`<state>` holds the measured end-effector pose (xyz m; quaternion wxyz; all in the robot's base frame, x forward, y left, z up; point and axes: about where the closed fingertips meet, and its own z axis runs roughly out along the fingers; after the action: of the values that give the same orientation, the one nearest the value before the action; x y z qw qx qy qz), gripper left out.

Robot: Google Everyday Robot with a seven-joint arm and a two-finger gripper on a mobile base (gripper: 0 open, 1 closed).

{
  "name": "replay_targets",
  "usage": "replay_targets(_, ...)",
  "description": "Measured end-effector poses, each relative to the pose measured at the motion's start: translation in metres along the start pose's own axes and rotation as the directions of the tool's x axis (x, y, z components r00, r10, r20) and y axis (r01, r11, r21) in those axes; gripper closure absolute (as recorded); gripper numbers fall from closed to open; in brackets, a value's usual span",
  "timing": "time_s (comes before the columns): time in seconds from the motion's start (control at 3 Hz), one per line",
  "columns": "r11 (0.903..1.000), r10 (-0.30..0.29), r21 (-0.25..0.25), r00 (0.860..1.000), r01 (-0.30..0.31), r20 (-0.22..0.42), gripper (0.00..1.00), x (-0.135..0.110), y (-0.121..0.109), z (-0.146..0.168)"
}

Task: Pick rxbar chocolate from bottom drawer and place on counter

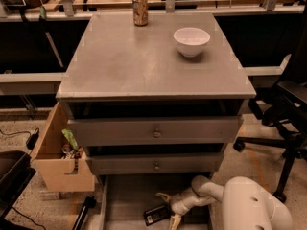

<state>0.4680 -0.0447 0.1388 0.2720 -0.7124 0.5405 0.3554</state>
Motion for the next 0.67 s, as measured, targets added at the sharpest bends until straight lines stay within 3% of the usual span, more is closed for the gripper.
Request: replay_targets(0.67, 0.9995, 0.026, -0.017, 0.999, -0.026, -0.030, 0.00, 0.0091, -0.0126, 0.0305)
